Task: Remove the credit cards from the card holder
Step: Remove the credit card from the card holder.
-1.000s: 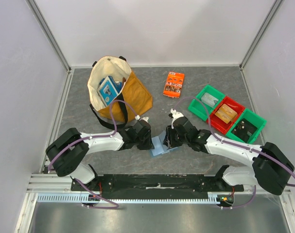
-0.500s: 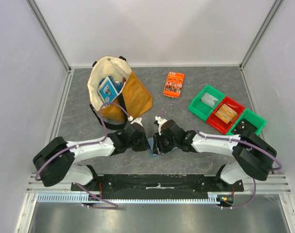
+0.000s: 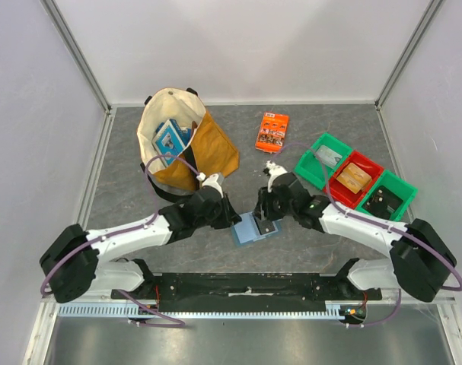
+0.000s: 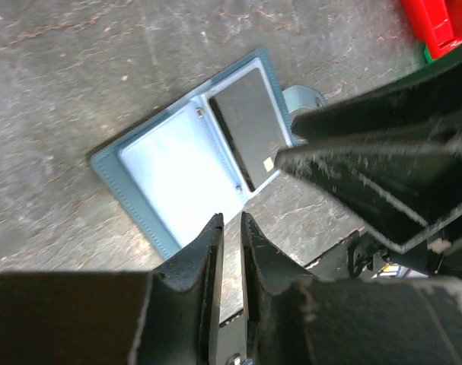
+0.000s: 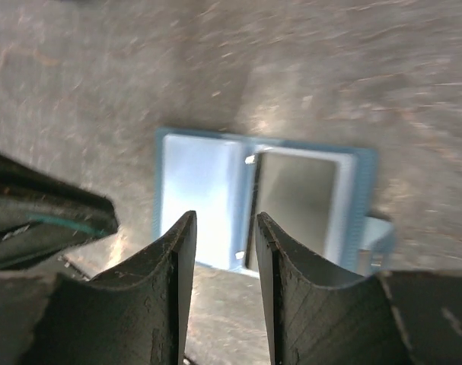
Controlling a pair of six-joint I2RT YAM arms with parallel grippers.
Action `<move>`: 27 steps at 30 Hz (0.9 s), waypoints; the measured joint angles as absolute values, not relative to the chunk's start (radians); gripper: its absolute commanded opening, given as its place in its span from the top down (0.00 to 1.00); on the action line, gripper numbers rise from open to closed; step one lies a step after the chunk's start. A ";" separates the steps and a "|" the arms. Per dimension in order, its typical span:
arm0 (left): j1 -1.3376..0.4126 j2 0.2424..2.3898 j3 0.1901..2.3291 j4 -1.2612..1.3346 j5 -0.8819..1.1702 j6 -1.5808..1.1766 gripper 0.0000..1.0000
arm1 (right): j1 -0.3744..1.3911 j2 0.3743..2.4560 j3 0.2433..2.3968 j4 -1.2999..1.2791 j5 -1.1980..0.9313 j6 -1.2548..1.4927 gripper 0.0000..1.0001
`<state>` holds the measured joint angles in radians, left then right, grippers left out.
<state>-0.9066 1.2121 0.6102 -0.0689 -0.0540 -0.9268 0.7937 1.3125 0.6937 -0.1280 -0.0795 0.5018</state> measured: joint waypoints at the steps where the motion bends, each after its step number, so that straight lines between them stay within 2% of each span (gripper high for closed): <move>1: -0.907 1.236 0.628 -0.064 -0.046 -0.927 0.78 | 0.765 1.301 0.690 -0.127 -0.077 0.500 0.57; 3: -0.907 1.285 0.660 -0.046 -0.023 -0.927 0.76 | 0.721 1.293 0.673 -0.127 -0.073 0.495 0.59; 6: -0.907 1.369 0.707 -0.013 0.004 -0.931 0.65 | 0.676 1.293 0.633 -0.130 -0.074 0.485 0.60; 10: -0.907 1.454 0.730 0.027 0.035 -0.953 0.57 | 0.626 1.293 0.592 -0.138 -0.085 0.473 0.62; 22: -0.907 1.580 0.734 0.075 0.066 -1.017 0.60 | 0.604 1.331 0.541 -0.083 -0.155 0.459 0.73; 27: -0.901 1.610 0.729 0.104 0.086 -1.039 0.60 | 0.603 1.347 0.531 -0.051 -0.175 0.459 0.83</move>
